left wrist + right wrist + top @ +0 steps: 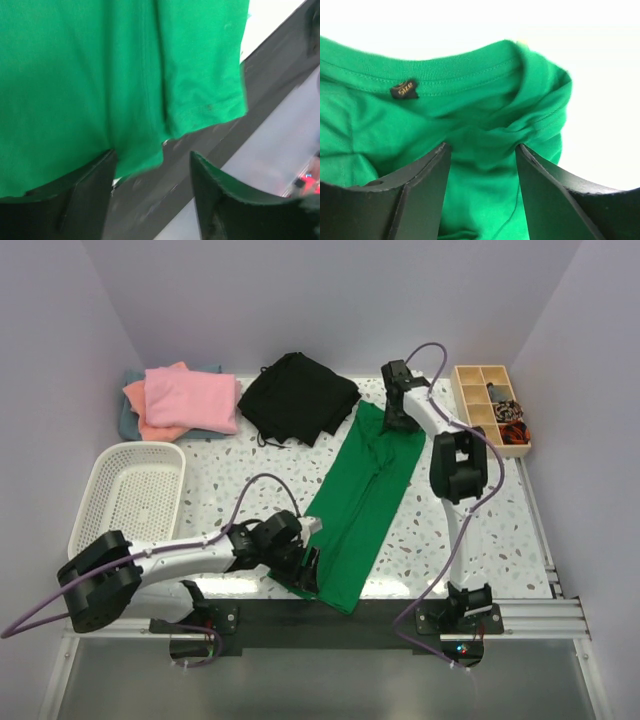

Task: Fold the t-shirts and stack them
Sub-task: Rotate the tshirt 70 degrees, then grab the bottom of the folded rectangular tshirt with both arms

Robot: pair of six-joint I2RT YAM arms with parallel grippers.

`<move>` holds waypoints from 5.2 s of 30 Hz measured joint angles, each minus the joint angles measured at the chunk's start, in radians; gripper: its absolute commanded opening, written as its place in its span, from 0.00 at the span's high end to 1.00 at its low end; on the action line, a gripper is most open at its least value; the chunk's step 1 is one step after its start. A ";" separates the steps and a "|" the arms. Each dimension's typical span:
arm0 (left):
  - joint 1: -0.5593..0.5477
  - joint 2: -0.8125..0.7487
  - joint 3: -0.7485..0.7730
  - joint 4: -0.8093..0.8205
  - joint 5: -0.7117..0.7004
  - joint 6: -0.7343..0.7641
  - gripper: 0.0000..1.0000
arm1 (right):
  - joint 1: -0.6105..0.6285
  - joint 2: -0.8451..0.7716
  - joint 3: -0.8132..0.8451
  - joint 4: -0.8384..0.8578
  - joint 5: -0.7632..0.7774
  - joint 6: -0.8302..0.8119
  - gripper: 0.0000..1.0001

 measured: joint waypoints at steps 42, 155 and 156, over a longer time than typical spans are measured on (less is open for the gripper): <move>0.353 1.246 1.622 0.094 0.179 0.488 0.27 | 0.352 -1.053 -1.361 0.489 -0.609 0.182 0.38; 0.022 0.019 -0.231 0.551 0.011 -0.135 0.53 | 0.578 -1.728 -1.777 0.101 -0.365 0.787 0.51; 0.019 0.033 -0.231 0.564 0.016 -0.141 0.55 | 0.578 -1.732 -1.781 0.107 -0.369 0.791 0.51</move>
